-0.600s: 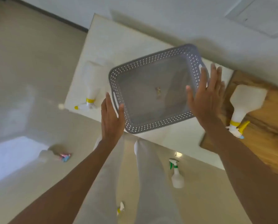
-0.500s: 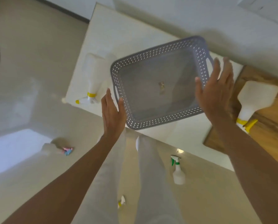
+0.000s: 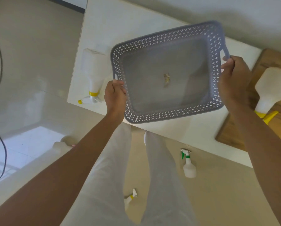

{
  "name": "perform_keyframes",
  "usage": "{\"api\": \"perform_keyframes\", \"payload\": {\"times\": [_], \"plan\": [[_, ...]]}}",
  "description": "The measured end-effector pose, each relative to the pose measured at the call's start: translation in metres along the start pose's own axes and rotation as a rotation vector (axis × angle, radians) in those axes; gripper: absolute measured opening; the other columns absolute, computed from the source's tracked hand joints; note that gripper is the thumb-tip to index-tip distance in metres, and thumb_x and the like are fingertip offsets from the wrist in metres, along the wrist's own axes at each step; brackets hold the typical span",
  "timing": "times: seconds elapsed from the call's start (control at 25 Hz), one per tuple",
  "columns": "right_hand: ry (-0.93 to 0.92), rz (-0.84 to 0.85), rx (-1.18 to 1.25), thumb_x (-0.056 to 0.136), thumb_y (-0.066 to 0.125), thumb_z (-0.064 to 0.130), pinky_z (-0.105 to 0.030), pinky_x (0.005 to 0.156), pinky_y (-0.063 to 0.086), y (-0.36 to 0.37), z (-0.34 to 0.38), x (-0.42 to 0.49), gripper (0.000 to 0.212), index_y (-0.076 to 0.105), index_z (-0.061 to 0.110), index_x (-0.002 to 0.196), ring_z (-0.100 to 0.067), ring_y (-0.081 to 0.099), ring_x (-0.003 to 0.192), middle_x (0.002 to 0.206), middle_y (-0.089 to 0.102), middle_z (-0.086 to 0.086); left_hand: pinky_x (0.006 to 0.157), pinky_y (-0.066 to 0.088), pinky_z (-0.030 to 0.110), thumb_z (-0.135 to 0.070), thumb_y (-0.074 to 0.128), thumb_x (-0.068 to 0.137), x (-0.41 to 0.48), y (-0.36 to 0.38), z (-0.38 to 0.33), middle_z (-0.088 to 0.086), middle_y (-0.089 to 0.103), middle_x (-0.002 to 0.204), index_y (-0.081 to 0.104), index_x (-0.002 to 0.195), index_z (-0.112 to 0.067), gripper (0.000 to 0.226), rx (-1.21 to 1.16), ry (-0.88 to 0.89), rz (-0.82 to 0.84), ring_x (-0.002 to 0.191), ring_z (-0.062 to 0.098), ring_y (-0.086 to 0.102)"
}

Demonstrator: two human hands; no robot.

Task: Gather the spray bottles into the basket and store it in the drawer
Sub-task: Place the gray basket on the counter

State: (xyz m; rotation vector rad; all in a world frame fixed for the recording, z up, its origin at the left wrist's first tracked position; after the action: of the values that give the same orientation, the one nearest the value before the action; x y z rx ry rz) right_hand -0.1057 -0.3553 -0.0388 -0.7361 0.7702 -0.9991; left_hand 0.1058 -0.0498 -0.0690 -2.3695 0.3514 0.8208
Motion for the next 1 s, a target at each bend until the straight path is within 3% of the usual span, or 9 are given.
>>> {"api": "perform_keyframes", "payload": {"times": [0.08, 0.16, 0.24, 0.4, 0.52, 0.68, 0.92, 1.0], "plan": [[0.109, -0.034, 0.082, 0.107, 0.033, 0.016, -0.02, 0.091, 0.045, -0.003, -0.012, -0.017, 0.036, 0.065, 0.005, 0.12, -0.019, 0.061, 0.111, 0.121, 0.069, -0.007, 0.067, 0.04, 0.033, -0.024, 0.029, 0.106, 0.008, -0.001, -0.015, -0.006, 0.05, 0.066, 0.06, 0.089, -0.019, 0.036, 0.052, 0.049, 0.02, 0.059, 0.012, 0.045], [0.193, -0.091, 0.156, 0.106, 0.034, 0.015, 0.0, 0.08, 0.039, -0.005, -0.026, -0.037, 0.035, 0.065, 0.003, 0.118, -0.014, 0.061, 0.106, 0.119, 0.069, -0.007, 0.073, 0.041, 0.035, -0.028, 0.029, 0.106, 0.018, -0.002, -0.028, -0.007, 0.05, 0.069, 0.063, 0.091, -0.019, 0.038, 0.103, 0.094, 0.047, 0.068, 0.016, 0.048], [0.242, -0.139, 0.195, 0.106, 0.036, 0.015, 0.006, 0.072, 0.033, -0.004, -0.039, -0.057, 0.034, 0.067, 0.002, 0.116, -0.012, 0.06, 0.101, 0.113, 0.071, -0.011, 0.077, 0.042, 0.036, -0.029, 0.03, 0.105, 0.026, 0.0, -0.037, -0.008, 0.052, 0.071, 0.065, 0.091, -0.019, 0.039, 0.158, 0.116, 0.08, 0.078, 0.02, 0.05], [0.296, -0.173, 0.224, 0.106, 0.038, 0.018, -0.004, 0.074, 0.039, 0.007, -0.059, -0.082, 0.035, 0.067, 0.002, 0.116, -0.021, 0.064, 0.101, 0.109, 0.071, -0.015, 0.076, 0.042, 0.035, -0.028, 0.031, 0.105, 0.032, 0.005, -0.039, -0.009, 0.052, 0.07, 0.067, 0.092, -0.018, 0.039, 0.231, 0.14, 0.12, 0.08, 0.019, 0.05], [0.33, -0.204, 0.233, 0.107, 0.037, 0.02, 0.005, 0.072, 0.037, 0.011, -0.061, -0.092, 0.035, 0.066, 0.002, 0.116, -0.016, 0.062, 0.098, 0.11, 0.071, -0.015, 0.077, 0.041, 0.035, -0.027, 0.031, 0.105, 0.032, 0.008, -0.036, -0.009, 0.053, 0.072, 0.067, 0.093, -0.017, 0.04, 0.248, 0.147, 0.136, 0.08, 0.019, 0.05], [0.328, -0.244, 0.215, 0.107, 0.036, 0.022, 0.006, 0.07, 0.036, 0.015, -0.058, -0.095, 0.035, 0.065, 0.003, 0.118, -0.007, 0.056, 0.093, 0.111, 0.07, -0.012, 0.079, 0.043, 0.035, -0.027, 0.031, 0.105, 0.038, 0.009, -0.041, -0.011, 0.053, 0.07, 0.067, 0.091, -0.019, 0.039, 0.253, 0.179, 0.118, 0.079, 0.018, 0.051], [0.329, -0.254, 0.193, 0.107, 0.032, 0.02, 0.008, 0.071, 0.033, 0.017, -0.055, -0.094, 0.04, 0.065, -0.002, 0.115, -0.021, 0.063, 0.099, 0.112, 0.07, -0.015, 0.078, 0.045, 0.035, -0.027, 0.031, 0.105, 0.04, 0.008, -0.043, -0.009, 0.053, 0.067, 0.067, 0.09, -0.019, 0.04, 0.256, 0.207, 0.126, 0.075, 0.017, 0.051], [0.331, -0.231, 0.21, 0.108, 0.031, 0.021, 0.003, 0.075, 0.039, 0.018, -0.055, -0.095, 0.04, 0.064, -0.001, 0.116, -0.018, 0.061, 0.095, 0.108, 0.069, -0.016, 0.08, 0.05, 0.039, -0.026, 0.032, 0.105, 0.037, 0.006, -0.046, -0.006, 0.057, 0.068, 0.067, 0.094, -0.017, 0.038, 0.243, 0.213, 0.14, 0.074, 0.018, 0.055]]}}
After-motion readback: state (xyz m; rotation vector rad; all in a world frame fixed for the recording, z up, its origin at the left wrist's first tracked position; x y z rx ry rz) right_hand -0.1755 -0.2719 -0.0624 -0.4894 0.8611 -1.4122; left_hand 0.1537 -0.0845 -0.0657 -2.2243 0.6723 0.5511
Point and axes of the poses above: each hand's wrist, its own x-axis towards the middle knuckle, its own y-axis out of the palm, z = x × y, the point moved 7 cm from there along x, towards the middle knuckle
